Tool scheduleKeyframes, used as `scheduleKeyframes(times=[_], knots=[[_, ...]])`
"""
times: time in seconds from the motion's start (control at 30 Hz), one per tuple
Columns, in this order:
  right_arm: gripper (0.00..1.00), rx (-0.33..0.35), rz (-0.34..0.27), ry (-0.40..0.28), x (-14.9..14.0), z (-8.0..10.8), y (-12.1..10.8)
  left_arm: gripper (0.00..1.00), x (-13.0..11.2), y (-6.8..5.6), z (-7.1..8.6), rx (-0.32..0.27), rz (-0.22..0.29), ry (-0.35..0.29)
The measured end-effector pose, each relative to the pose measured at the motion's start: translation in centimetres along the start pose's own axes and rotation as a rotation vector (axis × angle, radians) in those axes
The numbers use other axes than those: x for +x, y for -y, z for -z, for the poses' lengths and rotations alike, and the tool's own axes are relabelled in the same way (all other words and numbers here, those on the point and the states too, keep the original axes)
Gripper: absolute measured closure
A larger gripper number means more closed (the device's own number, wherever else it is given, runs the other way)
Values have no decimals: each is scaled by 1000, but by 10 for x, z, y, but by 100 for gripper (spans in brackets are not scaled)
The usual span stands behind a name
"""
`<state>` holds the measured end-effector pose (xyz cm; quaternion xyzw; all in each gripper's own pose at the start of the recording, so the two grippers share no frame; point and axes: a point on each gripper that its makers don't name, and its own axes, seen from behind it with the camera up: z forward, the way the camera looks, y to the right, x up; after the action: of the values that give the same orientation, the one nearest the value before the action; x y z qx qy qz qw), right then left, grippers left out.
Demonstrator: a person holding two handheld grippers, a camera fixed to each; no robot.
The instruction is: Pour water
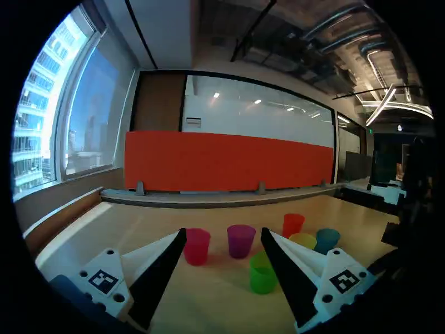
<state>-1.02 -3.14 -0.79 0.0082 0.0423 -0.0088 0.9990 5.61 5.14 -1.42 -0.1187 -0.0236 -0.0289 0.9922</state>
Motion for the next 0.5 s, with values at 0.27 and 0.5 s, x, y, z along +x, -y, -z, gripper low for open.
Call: scheduleKeyframes(times=[0.27, 0.5], knots=[[0, -83, 18, -29, 3, 6, -13, 0, 2, 11, 2, 48, 6, -36], [0, -128, 16, -36, 3, 10, -18, 0, 8, 23, 6, 117, -36, -82]])
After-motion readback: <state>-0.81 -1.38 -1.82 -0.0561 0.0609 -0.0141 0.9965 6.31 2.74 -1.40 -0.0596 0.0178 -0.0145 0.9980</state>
